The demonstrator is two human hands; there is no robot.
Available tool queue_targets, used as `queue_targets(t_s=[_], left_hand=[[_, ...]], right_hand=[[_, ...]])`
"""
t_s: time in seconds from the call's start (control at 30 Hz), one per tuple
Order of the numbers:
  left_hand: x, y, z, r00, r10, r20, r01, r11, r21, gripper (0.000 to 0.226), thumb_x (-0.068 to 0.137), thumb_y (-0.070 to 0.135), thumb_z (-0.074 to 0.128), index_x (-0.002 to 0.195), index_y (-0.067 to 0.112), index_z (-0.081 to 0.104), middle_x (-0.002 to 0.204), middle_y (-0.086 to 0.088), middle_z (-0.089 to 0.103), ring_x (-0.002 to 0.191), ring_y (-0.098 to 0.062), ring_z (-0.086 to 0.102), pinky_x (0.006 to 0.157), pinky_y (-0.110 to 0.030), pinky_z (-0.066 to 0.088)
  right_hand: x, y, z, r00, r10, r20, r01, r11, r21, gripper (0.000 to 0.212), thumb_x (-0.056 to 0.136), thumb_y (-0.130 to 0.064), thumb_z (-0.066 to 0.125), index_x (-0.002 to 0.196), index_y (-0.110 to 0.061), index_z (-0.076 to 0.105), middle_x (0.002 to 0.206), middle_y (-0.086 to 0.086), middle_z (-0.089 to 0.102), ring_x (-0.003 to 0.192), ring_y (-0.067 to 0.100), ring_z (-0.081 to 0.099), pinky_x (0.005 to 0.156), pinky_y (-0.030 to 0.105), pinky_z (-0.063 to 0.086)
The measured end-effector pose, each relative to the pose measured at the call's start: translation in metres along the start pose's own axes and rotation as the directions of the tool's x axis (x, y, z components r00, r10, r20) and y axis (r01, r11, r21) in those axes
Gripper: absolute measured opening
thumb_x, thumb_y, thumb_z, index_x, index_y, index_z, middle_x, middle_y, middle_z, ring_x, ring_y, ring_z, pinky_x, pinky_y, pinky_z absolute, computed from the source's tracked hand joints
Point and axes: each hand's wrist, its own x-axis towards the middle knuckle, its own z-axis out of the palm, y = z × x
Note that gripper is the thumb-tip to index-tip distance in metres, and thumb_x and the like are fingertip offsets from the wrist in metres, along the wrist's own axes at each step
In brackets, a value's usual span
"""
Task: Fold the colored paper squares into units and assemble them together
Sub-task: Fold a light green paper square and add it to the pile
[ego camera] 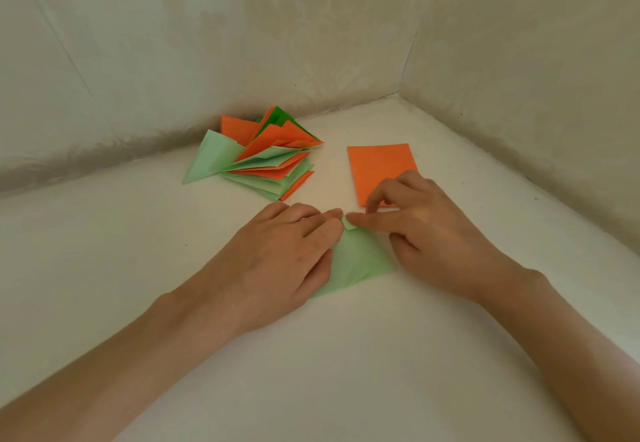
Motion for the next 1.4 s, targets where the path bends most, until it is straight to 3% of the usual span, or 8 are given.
queue_targets(t_s=[0.2, 0.37, 0.47, 0.63, 0.73, 0.93, 1.23, 1.4], left_hand=[[-0.001, 0.0, 0.001, 1.0, -0.013, -0.016, 0.012, 1.0, -0.02, 0.02, 0.091, 0.024, 0.037, 0.097, 0.013, 0.053, 0.117, -0.003, 0.066, 0.097, -0.022, 0.059, 0.089, -0.029, 0.036], [-0.002, 0.002, 0.001, 0.999, -0.033, -0.005, 0.033, 0.999, -0.018, 0.029, 0.091, 0.025, 0.037, 0.106, 0.011, 0.058, 0.116, -0.004, 0.065, 0.098, -0.023, 0.059, 0.091, -0.03, 0.036], [-0.001, 0.002, 0.002, 0.999, -0.046, 0.009, 0.046, 0.999, -0.013, 0.041, 0.09, 0.026, 0.036, 0.122, 0.01, 0.057, 0.116, -0.005, 0.062, 0.102, -0.023, 0.056, 0.094, -0.03, 0.036], [0.0, 0.006, -0.002, 0.998, -0.058, 0.007, 0.058, 0.998, -0.01, 0.033, 0.085, 0.026, 0.039, 0.109, 0.009, 0.055, 0.102, -0.007, 0.062, 0.091, -0.026, 0.059, 0.084, -0.035, 0.038], [0.0, 0.008, -0.002, 0.994, -0.108, 0.008, 0.109, 0.993, -0.053, 0.034, 0.085, 0.03, 0.039, 0.112, 0.011, 0.044, 0.096, -0.006, 0.063, 0.087, -0.026, 0.06, 0.082, -0.034, 0.037], [0.0, 0.008, -0.003, 0.994, -0.094, 0.05, 0.094, 0.995, -0.011, 0.041, 0.086, 0.028, 0.038, 0.11, 0.005, 0.062, 0.107, -0.008, 0.063, 0.095, -0.025, 0.06, 0.087, -0.034, 0.038], [-0.001, 0.007, 0.001, 0.997, -0.075, 0.022, 0.075, 0.997, -0.031, 0.038, 0.087, 0.028, 0.037, 0.103, 0.005, 0.063, 0.115, -0.012, 0.062, 0.1, -0.027, 0.059, 0.09, -0.033, 0.037], [0.001, -0.001, -0.004, 0.948, -0.296, -0.116, 0.225, 0.883, -0.413, 0.023, 0.09, 0.027, 0.048, 0.107, 0.015, 0.058, 0.105, 0.005, 0.062, 0.096, -0.006, 0.053, 0.081, -0.024, 0.04]], right_hand=[[-0.003, 0.001, -0.015, 0.995, -0.098, 0.02, 0.099, 0.991, -0.093, 0.052, 0.071, -0.006, 0.028, 0.084, -0.02, 0.077, 0.087, 0.002, 0.064, 0.086, 0.024, 0.052, 0.07, 0.033, 0.043], [-0.003, -0.005, -0.016, 0.962, 0.256, -0.096, -0.23, 0.947, 0.225, 0.046, 0.073, -0.015, 0.028, 0.078, -0.016, 0.074, 0.082, -0.002, 0.064, 0.079, 0.014, 0.043, 0.07, 0.032, 0.039], [-0.001, -0.017, -0.006, 0.894, 0.438, -0.096, -0.412, 0.887, 0.21, 0.047, 0.079, -0.031, 0.028, 0.086, -0.016, 0.072, 0.084, 0.0, 0.063, 0.082, 0.018, 0.044, 0.073, 0.031, 0.036], [0.001, -0.032, 0.004, 0.863, 0.504, 0.036, -0.503, 0.851, 0.148, 0.042, 0.088, -0.049, 0.043, 0.092, -0.016, 0.069, 0.091, 0.002, 0.058, 0.091, 0.022, 0.044, 0.083, 0.035, 0.038], [0.003, -0.037, 0.004, 0.864, 0.502, 0.048, -0.502, 0.847, 0.174, 0.033, 0.091, -0.044, 0.05, 0.097, -0.016, 0.067, 0.096, 0.002, 0.055, 0.096, 0.021, 0.042, 0.088, 0.033, 0.034], [0.006, -0.04, -0.002, 0.808, 0.567, 0.16, -0.584, 0.737, 0.339, 0.038, 0.099, -0.031, 0.04, 0.093, -0.004, 0.066, 0.094, 0.009, 0.054, 0.097, 0.023, 0.041, 0.088, 0.031, 0.029], [0.009, -0.041, 0.005, 0.743, 0.65, 0.158, -0.663, 0.682, 0.31, 0.012, 0.084, -0.035, 0.064, 0.082, -0.026, 0.056, 0.097, -0.005, 0.053, 0.104, 0.017, 0.04, 0.093, 0.032, 0.034], [0.012, -0.046, 0.002, 0.805, 0.579, 0.131, -0.54, 0.624, 0.565, 0.016, 0.084, -0.013, 0.067, 0.078, -0.024, 0.057, 0.078, -0.013, 0.057, 0.073, -0.001, 0.05, 0.066, 0.008, 0.037]])
